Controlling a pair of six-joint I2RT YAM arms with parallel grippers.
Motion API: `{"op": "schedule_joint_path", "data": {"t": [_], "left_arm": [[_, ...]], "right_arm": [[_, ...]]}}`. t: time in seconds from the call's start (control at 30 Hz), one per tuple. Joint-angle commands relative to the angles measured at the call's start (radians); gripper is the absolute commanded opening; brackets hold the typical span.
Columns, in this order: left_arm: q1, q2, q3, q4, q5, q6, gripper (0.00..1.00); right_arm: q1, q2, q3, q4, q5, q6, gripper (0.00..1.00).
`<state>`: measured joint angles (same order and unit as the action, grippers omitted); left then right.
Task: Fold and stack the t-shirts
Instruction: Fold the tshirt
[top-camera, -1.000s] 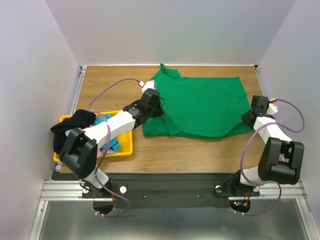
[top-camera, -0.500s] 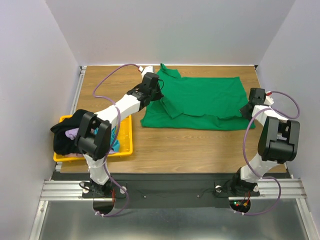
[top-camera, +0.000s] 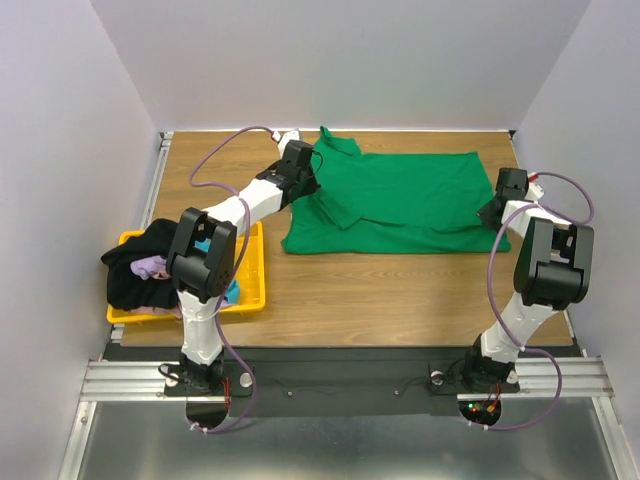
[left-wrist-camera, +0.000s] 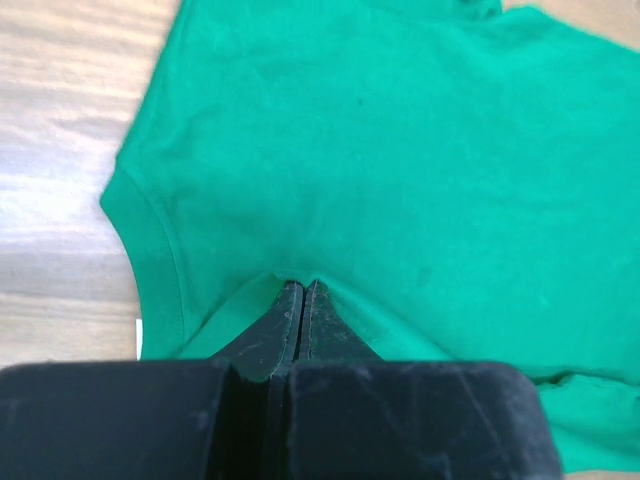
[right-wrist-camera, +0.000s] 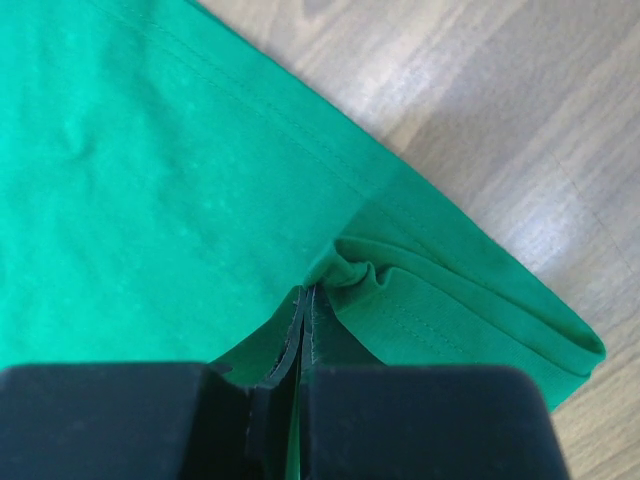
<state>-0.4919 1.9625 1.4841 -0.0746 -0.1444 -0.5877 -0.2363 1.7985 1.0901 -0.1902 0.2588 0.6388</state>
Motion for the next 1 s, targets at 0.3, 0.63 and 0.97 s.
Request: {"op": "schedule_joint_path", "data": {"t": [0.3, 0.63, 0.97], "left_arm": [[0.009, 0.022, 0.080, 0.041, 0.008, 0.020, 0.00], [0.023, 0.065, 0.105, 0.032, 0.016, 0.017, 0.00], [0.029, 0.096, 0.160, -0.004, 0.016, 0.025, 0.53]], "right_arm": [[0.000, -0.025, 0.053, 0.077, -0.018, -0.053, 0.00], [0.000, 0.025, 0.091, 0.144, -0.001, -0.091, 0.04], [0.000, 0.047, 0.102, 0.149, -0.052, -0.125, 0.74]]}}
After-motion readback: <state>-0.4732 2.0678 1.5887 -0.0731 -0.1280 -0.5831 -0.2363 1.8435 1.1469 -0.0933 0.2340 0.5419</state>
